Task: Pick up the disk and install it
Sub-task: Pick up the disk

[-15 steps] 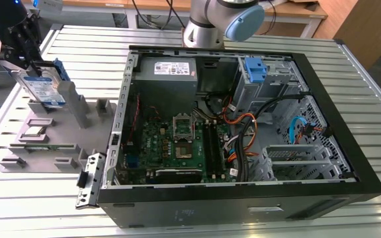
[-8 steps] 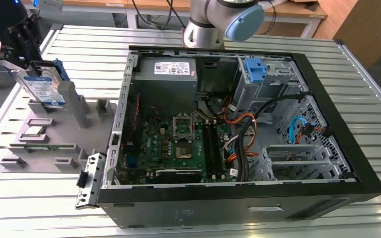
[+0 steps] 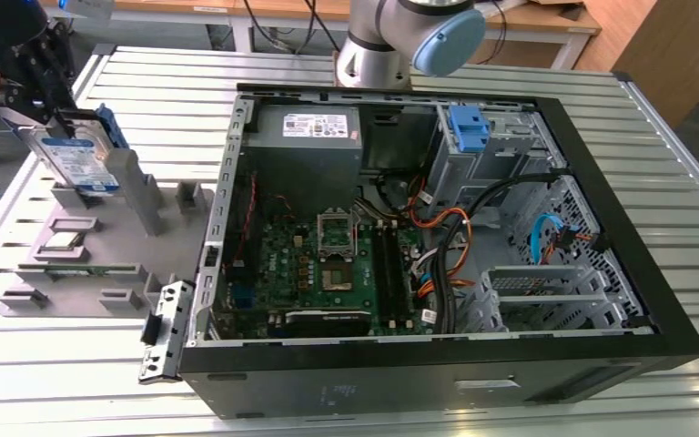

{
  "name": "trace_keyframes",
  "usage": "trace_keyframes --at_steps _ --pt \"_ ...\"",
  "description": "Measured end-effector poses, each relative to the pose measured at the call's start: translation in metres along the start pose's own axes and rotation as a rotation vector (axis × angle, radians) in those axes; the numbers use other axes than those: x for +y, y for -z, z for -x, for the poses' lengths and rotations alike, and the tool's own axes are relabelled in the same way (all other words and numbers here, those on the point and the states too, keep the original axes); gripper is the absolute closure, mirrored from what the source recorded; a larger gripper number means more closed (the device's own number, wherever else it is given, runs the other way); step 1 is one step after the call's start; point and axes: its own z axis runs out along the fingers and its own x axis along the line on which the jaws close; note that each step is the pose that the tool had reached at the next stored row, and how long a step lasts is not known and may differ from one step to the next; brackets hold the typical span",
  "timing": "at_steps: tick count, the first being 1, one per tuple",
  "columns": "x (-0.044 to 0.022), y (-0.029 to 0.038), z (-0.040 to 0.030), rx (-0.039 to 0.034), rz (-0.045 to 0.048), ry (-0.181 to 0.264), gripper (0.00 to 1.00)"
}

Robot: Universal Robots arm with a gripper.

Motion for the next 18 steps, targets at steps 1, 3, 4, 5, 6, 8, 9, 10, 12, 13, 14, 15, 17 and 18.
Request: trace_keyframes --at_steps 1,3,4,5,6,8,9,10,12,13,14,15,17,18 --pt "0.0001 0.0018 0.0001 0.0001 0.0001 0.0 0.65" --pt "0.0002 0.0048 0.0003 0.0 0.0001 0.0 0.65" --pt "0.0003 0.0063 0.0005 0.0001 0.0001 0.0 0.65" --pt "0.0003 0.0079 0.0006 0.0 0.0001 0.0 0.65" --pt "0.0004 0.0096 0.0007 0.0 0.0 0.0 0.65" --pt "0.0005 0.0136 0.001 0.0 0.0 0.0 0.65" --pt "0.0006 0.0154 0.0012 0.0 0.0 0.0 0.65" --pt "0.0007 0.017 0.0012 0.0 -0.0001 0.0 0.65" --pt "0.0008 0.0202 0.0015 0.0 0.0 0.0 0.65" --pt "0.0009 0.0218 0.0016 0.0 0.0 0.0 0.65" --pt "0.001 0.0232 0.0017 0.0 0.0 0.0 0.65" --pt "0.001 0.0242 0.0018 0.0 0.0001 0.0 0.65" --pt "0.001 0.0243 0.0018 -0.0001 -0.0001 0.0 0.65" --pt "0.001 0.0243 0.0018 -0.0001 -0.0002 0.0 0.65"
